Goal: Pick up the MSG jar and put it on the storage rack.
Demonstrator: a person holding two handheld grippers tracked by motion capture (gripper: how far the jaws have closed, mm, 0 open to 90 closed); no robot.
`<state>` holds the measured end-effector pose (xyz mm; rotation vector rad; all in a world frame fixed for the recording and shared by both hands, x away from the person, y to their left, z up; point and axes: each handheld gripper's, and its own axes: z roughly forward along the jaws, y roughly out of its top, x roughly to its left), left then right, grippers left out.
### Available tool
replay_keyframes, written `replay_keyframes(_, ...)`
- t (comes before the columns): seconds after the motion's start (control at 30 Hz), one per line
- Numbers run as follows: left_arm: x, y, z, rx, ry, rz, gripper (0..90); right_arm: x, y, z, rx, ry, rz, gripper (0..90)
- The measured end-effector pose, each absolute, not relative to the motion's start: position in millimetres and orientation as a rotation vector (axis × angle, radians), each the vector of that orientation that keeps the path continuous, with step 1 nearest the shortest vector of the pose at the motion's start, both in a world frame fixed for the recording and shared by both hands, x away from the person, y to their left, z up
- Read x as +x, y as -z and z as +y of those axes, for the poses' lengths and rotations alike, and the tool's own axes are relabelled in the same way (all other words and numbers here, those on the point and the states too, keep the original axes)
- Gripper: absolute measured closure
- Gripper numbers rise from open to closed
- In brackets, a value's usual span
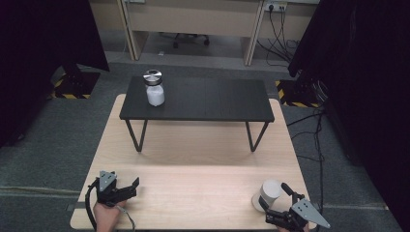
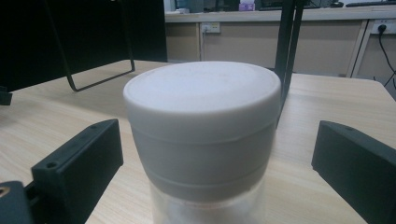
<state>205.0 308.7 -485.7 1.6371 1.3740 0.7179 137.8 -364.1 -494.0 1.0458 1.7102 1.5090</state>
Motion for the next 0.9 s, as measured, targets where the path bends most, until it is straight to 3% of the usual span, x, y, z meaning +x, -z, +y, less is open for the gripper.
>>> replay_keyframes(0.9, 204.3, 485.9, 307.1, 1.646, -0.728, 1.366, 0.0, 145.2, 492.7, -369.2, 1.041, -1.56, 1.737, 27.0)
